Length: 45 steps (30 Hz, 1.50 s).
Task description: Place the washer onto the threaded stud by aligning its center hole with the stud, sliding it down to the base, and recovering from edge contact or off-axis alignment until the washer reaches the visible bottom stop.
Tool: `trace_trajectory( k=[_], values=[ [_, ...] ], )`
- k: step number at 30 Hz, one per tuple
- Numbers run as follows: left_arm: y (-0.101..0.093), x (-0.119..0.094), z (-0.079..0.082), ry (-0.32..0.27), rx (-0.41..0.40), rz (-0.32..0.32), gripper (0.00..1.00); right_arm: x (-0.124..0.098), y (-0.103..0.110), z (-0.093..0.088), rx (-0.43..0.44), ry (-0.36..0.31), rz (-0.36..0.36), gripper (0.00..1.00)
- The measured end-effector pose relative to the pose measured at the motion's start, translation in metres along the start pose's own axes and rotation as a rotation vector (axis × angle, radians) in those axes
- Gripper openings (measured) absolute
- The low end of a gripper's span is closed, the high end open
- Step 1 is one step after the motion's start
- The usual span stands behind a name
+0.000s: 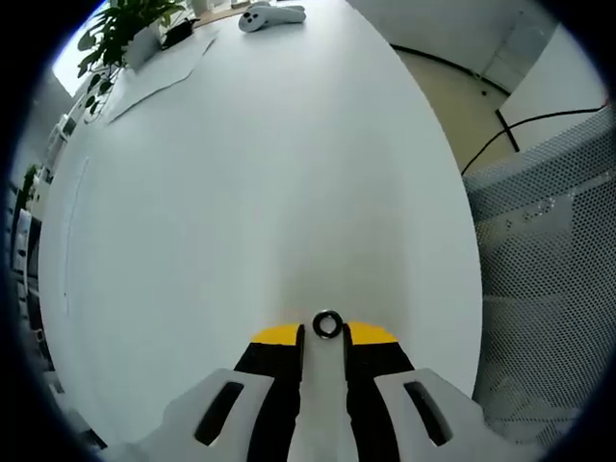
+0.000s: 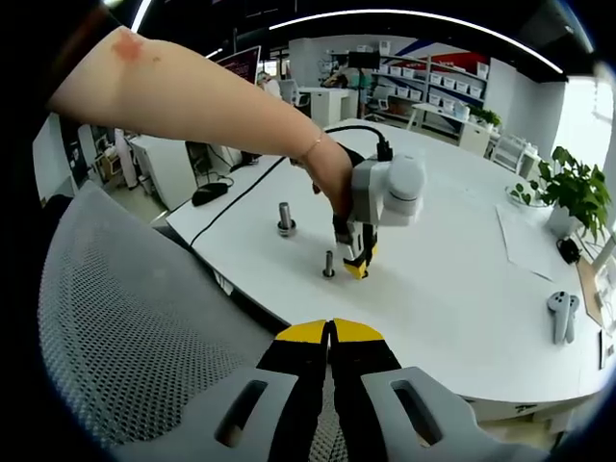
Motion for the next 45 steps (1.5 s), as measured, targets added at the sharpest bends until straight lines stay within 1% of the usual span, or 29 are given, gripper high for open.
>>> trace_trajectory(
  k=[5, 6, 7, 9, 11, 14, 16, 19, 22, 25, 28, 29, 32, 33, 35, 36, 37, 41, 45],
  values=[
    [-0.001, 0.0, 0.0, 0.007, 0.023, -0.008, 0.17, 0.0, 0.0, 0.0, 0.001, -0.005, -0.001, 0.04],
    [0.001, 0.002, 0.0, 0.012, 0.091, -0.017, 0.17, 0.0, 0.0, 0.0, 0.001, -0.007, -0.001, 0.04],
    [0.001, 0.002, 0.0, 0.012, 0.121, -0.01, 0.16, 0.0, 0.0, 0.0, 0.0, -0.008, 0.0, 0.04],
    [0.003, 0.004, -0.001, 0.019, 0.123, 0.015, 0.14, 0.0, 0.0, 0.001, -0.002, -0.007, 0.002, 0.04],
    [0.001, 0.003, 0.0, 0.027, 0.133, 0.014, 0.14, 0.0, 0.0, 0.001, -0.002, -0.008, 0.003, 0.04],
    [0.003, 0.003, 0.0, 0.034, 0.14, 0.017, 0.14, 0.0, 0.0, 0.001, -0.003, -0.01, 0.003, 0.04],
    [0.003, 0.003, 0.0, 0.039, 0.125, 0.023, 0.13, 0.001, 0.0, 0.002, -0.003, -0.011, 0.003, 0.04],
    [-0.002, 0.004, 0.002, 0.05, 0.17, 0.028, 0.1, 0.0, -0.001, 0.001, -0.005, -0.009, 0.004, 0.04],
    [-0.003, 0.005, 0.003, 0.061, 0.153, 0.038, 0.1, 0.0, -0.001, 0.0, -0.003, -0.007, 0.004, 0.04],
    [-0.006, 0.004, 0.004, 0.059, 0.14, 0.039, 0.09, 0.0, -0.001, 0.001, -0.004, -0.007, 0.005, 0.04],
    [-0.007, 0.004, 0.004, 0.059, 0.152, 0.035, 0.09, 0.0, -0.002, 0.001, -0.006, -0.008, 0.006, 0.04],
    [-0.006, 0.004, 0.005, 0.058, 0.155, 0.036, 0.1, 0.0, -0.002, 0.001, -0.006, -0.008, 0.006, 0.04],
    [-0.004, 0.003, 0.006, 0.025, 0.114, 0.073, 0.17, -0.001, -0.004, 0.0, -0.004, -0.006, 0.004, 0.04],
    [-0.003, 0.002, 0.005, 0.021, 0.104, 0.07, 0.18, -0.001, -0.005, 0.0, -0.003, -0.006, 0.003, 0.04],
    [-0.005, 0.004, 0.004, 0.023, 0.071, 0.035, 0.14, 0.0, -0.006, 0.001, -0.002, -0.006, 0.002, 0.04],
    [-0.006, 0.004, 0.004, 0.023, 0.067, 0.03, 0.13, 0.0, -0.005, 0.001, -0.001, -0.005, 0.001, 0.04],
    [-0.006, 0.003, 0.004, 0.022, 0.075, 0.036, 0.13, -0.001, -0.005, 0.001, -0.001, -0.005, 0.001, 0.04],
    [-0.005, 0.004, 0.005, 0.008, 0.076, 0.028, 0.13, -0.001, -0.002, -0.001, 0.004, 0.005, -0.003, 0.04],
    [-0.003, 0.004, 0.005, 0.006, 0.067, 0.018, 0.16, -0.001, -0.005, -0.001, 0.012, 0.016, -0.014, 0.04]
  ],
)
Point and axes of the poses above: the point that each gripper's makers call its tool centre point, and the gripper's own axes: x roughly forward along the fingers, y roughly to its left, z roughly out of its top, the point moved 9 cm from there along -x, roughly backward along the fingers, and after that the axes turned 3 degrees about -x, right-handed, at the moved point
